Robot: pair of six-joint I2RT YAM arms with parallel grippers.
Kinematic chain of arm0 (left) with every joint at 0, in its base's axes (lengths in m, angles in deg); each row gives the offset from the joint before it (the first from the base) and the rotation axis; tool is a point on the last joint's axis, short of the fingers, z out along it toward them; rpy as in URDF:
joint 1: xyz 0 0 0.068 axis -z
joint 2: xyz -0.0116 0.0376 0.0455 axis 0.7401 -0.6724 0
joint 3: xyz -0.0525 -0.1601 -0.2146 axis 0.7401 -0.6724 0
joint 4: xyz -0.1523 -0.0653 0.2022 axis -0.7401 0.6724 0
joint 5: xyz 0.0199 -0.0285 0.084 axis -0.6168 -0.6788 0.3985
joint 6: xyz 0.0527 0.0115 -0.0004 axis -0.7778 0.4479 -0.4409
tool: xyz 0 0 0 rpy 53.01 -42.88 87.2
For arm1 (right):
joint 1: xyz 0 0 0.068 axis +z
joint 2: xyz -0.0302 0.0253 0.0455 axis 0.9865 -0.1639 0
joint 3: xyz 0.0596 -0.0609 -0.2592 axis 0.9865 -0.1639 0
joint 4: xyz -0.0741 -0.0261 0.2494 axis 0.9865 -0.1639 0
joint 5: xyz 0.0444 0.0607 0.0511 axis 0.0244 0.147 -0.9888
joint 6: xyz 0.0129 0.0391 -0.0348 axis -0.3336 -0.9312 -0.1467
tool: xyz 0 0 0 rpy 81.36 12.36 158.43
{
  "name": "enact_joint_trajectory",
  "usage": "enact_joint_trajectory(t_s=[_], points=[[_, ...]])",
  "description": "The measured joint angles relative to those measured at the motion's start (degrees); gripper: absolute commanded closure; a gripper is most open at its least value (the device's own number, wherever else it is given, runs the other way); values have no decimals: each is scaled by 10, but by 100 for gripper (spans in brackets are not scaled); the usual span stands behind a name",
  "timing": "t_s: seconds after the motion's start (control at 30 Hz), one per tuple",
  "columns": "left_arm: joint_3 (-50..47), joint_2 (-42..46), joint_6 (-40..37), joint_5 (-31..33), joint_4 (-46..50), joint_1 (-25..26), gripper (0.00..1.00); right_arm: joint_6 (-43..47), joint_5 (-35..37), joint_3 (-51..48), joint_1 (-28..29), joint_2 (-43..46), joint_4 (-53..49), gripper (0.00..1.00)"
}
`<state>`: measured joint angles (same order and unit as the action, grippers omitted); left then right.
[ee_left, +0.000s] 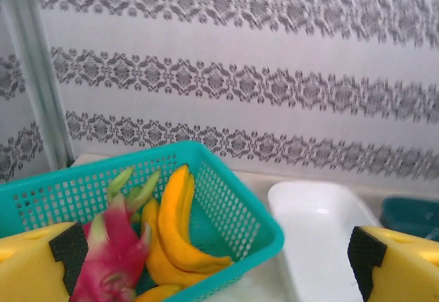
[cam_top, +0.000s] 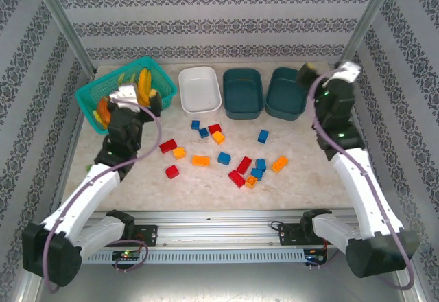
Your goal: Sort the legos into containers by color
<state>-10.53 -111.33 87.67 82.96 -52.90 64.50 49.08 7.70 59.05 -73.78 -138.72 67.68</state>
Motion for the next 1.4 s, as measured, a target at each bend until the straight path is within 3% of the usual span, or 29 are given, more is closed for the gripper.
enact_joint_trajectory(t_s=[0.1,0.17,0.3,0.43,0.63,0.8,0.93,1.3,1.4], points=[[119,-14,142,10,173,-2,0,-70,-15,15,4,21,-127,8],[135,-13,195,-21,233,-4,0,-110,-21,11,35,11,-218,14],[103,-25,247,-136,301,3,0,-169,-64,-37,91,-24,-341,18],[85,-74,255,-235,342,64,0,-202,-131,-97,104,-64,-406,19],[73,-122,253,-324,348,171,0,-228,-215,-170,94,-134,-393,22],[73,-174,251,-352,337,216,0,-229,-250,-192,54,-182,-346,27],[75,-213,252,-365,324,232,0,-226,-265,-192,32,-216,-313,35],[109,-270,252,-390,290,241,3,-222,-280,-181,23,-289,-280,71],[122,-278,252,-397,283,241,3,-219,-276,-171,23,-286,-286,74]])
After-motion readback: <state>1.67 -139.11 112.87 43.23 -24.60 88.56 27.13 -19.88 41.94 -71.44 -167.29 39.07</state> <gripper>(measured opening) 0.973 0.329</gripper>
